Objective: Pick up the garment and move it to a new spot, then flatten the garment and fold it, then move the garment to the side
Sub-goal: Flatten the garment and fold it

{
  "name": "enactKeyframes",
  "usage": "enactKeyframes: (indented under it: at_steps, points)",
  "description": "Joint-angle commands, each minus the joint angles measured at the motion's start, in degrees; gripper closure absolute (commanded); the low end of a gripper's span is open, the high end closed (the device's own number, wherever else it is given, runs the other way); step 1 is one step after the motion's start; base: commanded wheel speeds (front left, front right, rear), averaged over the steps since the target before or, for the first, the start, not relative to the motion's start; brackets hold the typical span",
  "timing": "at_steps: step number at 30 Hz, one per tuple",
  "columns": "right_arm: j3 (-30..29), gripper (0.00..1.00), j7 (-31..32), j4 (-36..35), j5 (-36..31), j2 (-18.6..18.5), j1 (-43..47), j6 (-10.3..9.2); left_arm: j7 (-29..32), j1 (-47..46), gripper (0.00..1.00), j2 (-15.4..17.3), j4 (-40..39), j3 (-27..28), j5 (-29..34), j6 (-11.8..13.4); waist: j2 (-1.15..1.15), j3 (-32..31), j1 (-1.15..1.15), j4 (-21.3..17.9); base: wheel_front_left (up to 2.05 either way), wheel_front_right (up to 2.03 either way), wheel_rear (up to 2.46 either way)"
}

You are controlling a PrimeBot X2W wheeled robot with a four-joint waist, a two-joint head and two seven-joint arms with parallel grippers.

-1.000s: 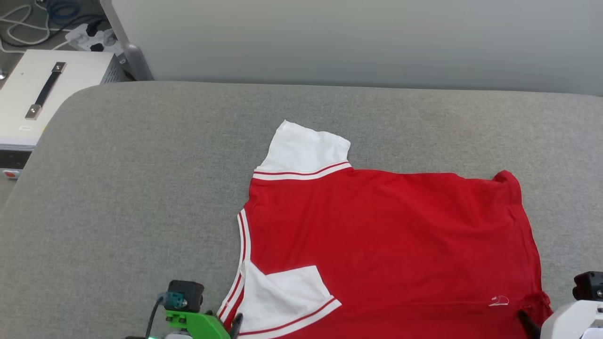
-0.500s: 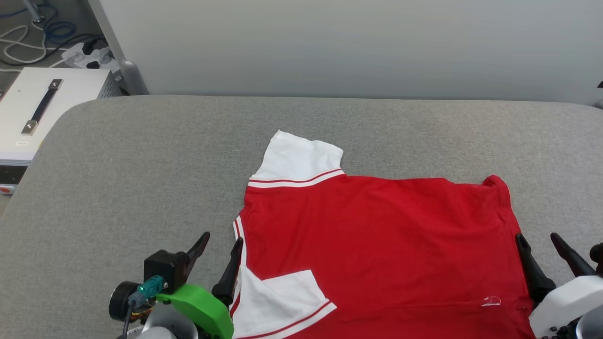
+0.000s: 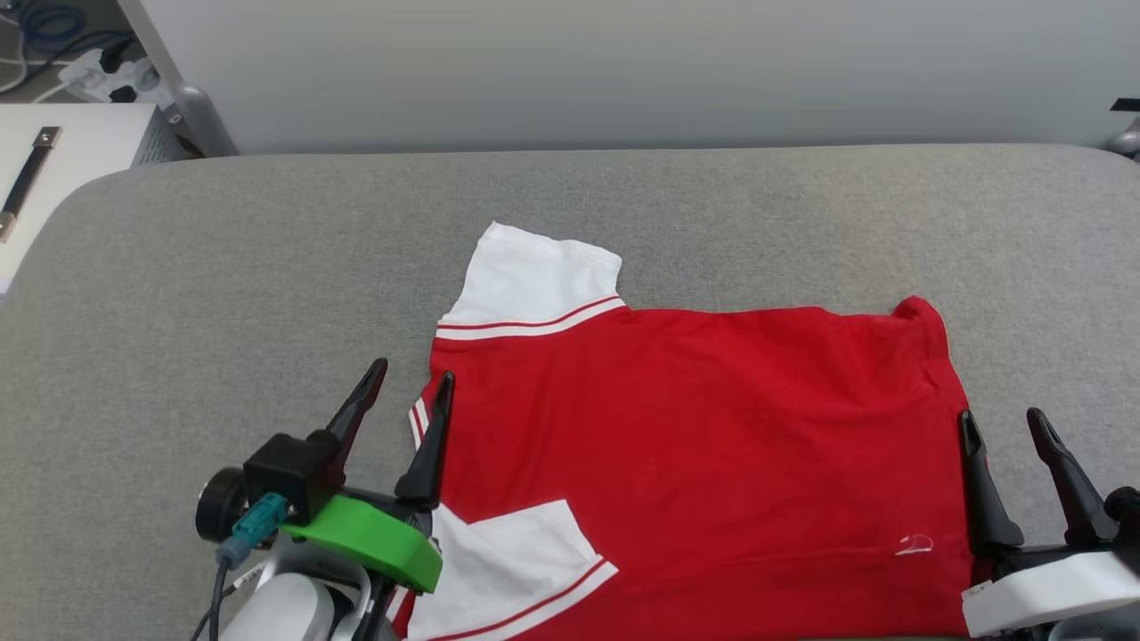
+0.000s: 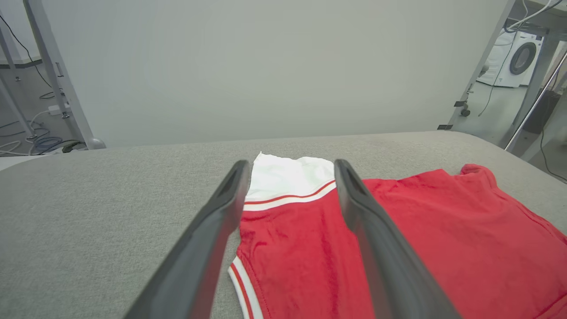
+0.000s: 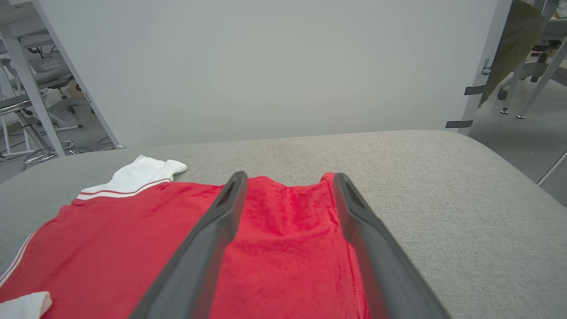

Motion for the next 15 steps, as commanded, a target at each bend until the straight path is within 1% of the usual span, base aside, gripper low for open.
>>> enactKeyframes:
  at_steps: [1,5,7,12,15]
  points:
    - [0.51,0.0,-0.71,-0.15,-0.44,0.31,-0.97,-0.06,-0.32,-1.55,0.0,-0.22,0.64,0.75,0.82,-1.14,0.0,2.17,0.0,-1.9,0.0,0.0,0.0]
    - [0.66,0.0,-1.6,-1.23,-1.25,1.0,-2.16,-0.06,-0.2,-7.95,0.0,0.84,3.09,0.98,2.15,-4.36,0.0,5.83,0.0,-3.87,0.0,0.0,0.0]
    - [1.05,0.0,-1.81,-1.72,-1.74,1.14,-2.79,-0.06,1.92,-12.46,0.0,1.96,4.26,0.65,2.6,-5.94,0.0,7.77,0.0,-4.91,0.0,0.0,0.0]
    - [2.11,0.0,-2.42,-2.2,-2.43,1.68,-4.73,-0.06,12.49,-25.51,0.0,4.98,8.65,-1.05,1.13,-9.33,0.0,12.17,0.0,-7.44,0.0,0.0,0.0]
    - [3.22,0.0,-2.81,-2.46,-2.76,2.03,-6.3,-0.06,18.92,-33.11,0.0,7.28,11.69,-3.39,-0.13,-10.3,0.0,14.77,0.0,-9.07,0.0,0.0,0.0]
